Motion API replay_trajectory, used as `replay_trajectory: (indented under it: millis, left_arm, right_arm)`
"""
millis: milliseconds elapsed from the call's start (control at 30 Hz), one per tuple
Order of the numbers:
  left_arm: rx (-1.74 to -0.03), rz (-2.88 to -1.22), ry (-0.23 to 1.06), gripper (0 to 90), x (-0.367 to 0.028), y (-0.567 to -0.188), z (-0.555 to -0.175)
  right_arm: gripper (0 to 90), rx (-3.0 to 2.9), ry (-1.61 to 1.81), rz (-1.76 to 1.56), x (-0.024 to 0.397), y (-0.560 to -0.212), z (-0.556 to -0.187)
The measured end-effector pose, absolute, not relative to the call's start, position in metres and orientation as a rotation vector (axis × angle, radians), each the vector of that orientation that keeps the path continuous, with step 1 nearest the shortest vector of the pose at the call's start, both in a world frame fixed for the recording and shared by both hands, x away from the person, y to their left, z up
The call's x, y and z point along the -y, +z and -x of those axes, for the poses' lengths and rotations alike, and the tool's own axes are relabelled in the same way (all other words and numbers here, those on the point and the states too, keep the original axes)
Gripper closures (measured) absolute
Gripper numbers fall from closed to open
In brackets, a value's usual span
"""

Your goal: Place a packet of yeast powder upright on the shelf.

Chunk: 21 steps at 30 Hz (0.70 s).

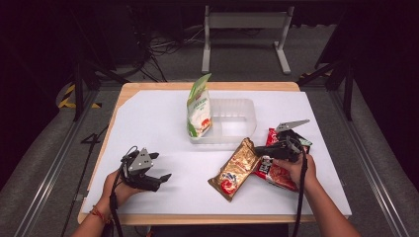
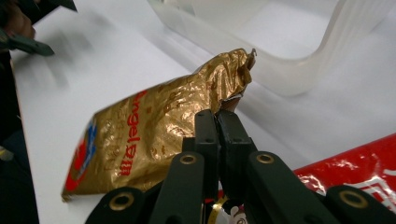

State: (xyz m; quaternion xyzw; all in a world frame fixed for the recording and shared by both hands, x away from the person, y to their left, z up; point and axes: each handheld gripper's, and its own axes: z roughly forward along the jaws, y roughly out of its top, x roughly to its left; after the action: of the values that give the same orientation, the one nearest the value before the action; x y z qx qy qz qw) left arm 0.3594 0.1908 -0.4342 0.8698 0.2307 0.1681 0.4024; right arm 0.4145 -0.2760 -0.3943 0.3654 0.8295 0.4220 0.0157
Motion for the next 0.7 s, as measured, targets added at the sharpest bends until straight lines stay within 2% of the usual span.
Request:
replay_trajectory:
  millis: [233,700]
  left_arm:
    - [-0.587,-2.191,0.42,16.9,-0.191,-0.434,-0.36]
    - [-0.562,-2.185,0.353,16.6,-0.185,-0.435,-0.36]
  right_arm:
    - [88.1,-2.522,1.397,-1.102,0.281,-0.381,-0.407]
    - [87.9,-2.624,1.323,-1.019,0.256,-0.392,-0.406]
